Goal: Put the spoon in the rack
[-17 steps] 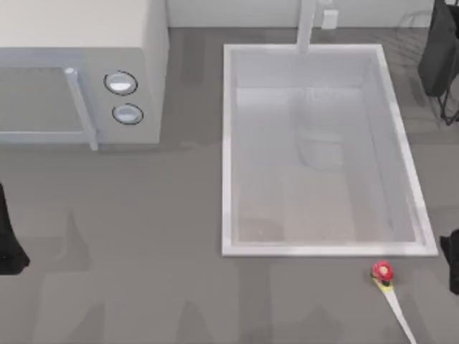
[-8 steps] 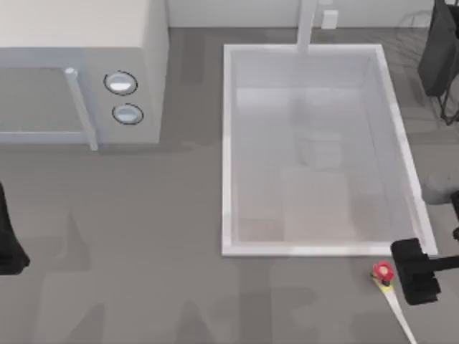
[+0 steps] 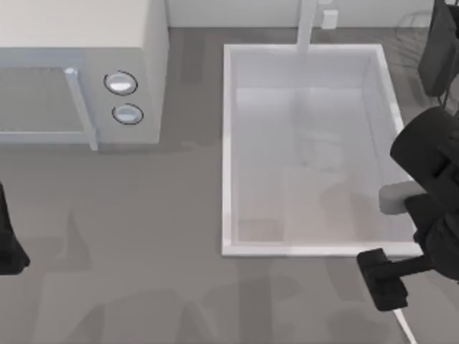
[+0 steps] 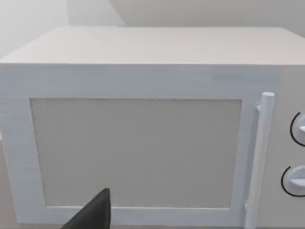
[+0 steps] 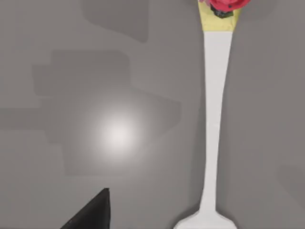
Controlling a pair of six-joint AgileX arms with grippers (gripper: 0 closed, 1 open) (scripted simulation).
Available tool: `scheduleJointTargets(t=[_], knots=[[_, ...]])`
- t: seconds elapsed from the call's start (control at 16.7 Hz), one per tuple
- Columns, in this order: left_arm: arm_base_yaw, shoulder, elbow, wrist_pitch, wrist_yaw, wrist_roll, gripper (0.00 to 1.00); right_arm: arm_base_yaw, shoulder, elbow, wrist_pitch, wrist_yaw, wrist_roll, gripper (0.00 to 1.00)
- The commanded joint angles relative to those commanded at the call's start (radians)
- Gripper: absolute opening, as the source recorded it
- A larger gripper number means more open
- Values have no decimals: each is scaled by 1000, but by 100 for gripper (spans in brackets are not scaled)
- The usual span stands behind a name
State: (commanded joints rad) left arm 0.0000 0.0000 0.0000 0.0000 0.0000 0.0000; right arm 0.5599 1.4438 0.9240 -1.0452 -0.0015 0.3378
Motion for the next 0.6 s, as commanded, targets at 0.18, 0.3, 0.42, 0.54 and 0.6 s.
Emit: scheduleJointTargets(t=[0.18, 0.3, 0.42, 0.54, 0.6], knots=[[0, 0, 0, 0, 0, 0, 100, 0, 0, 0, 0, 0, 0, 100], [0, 0, 0, 0, 0, 0, 100, -4, -3, -3, 2, 0, -1, 100], [0, 0, 0, 0, 0, 0, 100, -3, 6, -12, 18, 0, -1, 100], [0, 0, 0, 0, 0, 0, 100, -1, 33, -44, 76, 0, 0, 100], [0, 0, 0, 0, 0, 0, 100, -1, 54, -66, 120, 0, 0, 100]])
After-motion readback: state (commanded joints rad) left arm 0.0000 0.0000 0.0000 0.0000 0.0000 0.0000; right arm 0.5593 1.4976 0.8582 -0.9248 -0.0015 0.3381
